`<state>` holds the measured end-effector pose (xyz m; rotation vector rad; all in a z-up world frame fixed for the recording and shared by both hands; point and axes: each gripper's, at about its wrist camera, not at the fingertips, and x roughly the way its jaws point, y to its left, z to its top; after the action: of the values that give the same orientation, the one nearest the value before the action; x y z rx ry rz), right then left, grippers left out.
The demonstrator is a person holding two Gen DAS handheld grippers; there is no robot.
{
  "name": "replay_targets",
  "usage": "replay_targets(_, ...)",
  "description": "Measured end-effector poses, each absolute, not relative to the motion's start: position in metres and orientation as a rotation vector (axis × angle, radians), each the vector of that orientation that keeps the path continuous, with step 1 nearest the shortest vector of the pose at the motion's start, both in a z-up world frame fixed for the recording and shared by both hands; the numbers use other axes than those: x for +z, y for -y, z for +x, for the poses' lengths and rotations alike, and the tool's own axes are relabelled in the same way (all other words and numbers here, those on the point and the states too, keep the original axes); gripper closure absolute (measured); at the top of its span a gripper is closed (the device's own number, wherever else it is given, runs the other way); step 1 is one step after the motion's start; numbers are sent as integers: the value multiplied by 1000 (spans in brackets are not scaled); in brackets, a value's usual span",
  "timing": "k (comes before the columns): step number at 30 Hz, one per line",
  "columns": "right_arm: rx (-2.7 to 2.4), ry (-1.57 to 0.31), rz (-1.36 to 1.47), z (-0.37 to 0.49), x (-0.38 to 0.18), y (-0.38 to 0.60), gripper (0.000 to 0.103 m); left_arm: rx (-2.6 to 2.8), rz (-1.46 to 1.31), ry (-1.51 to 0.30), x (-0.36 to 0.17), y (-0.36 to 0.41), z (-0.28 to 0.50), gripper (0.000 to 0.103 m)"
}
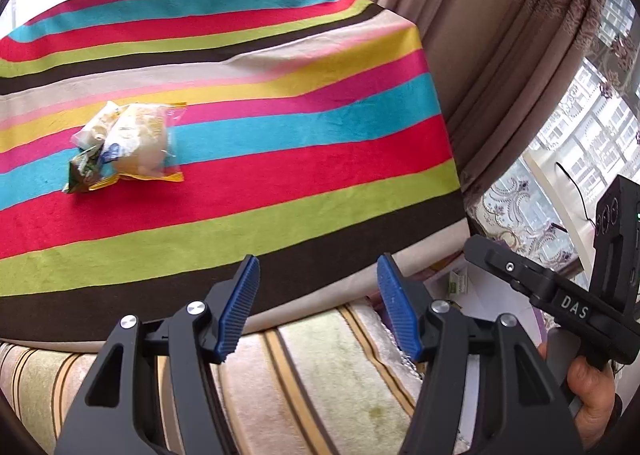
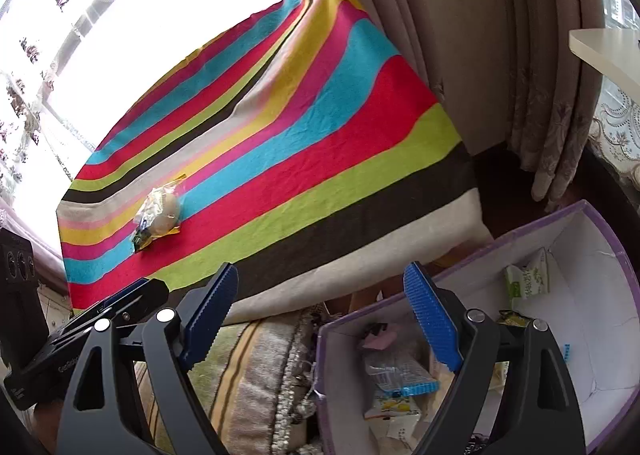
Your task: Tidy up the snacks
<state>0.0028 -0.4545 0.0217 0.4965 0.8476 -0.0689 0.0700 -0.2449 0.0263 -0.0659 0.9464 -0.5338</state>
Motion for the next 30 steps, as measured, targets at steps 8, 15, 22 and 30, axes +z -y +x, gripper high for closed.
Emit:
replay_targets(8, 11, -851, 443, 35, 34, 400, 20, -395, -180, -924, 27, 180, 90, 42)
replay_targets(15, 42, -810, 416, 62, 36, 349, 19, -304, -262, -904, 25, 124, 107, 42)
replay_targets(22, 44, -731, 374, 75, 45, 312, 15, -251, -354, -905, 16, 76, 127, 42)
replay_targets(30, 77, -726, 352, 97, 42, 282, 15, -282, -434, -911, 6, 50, 163, 53)
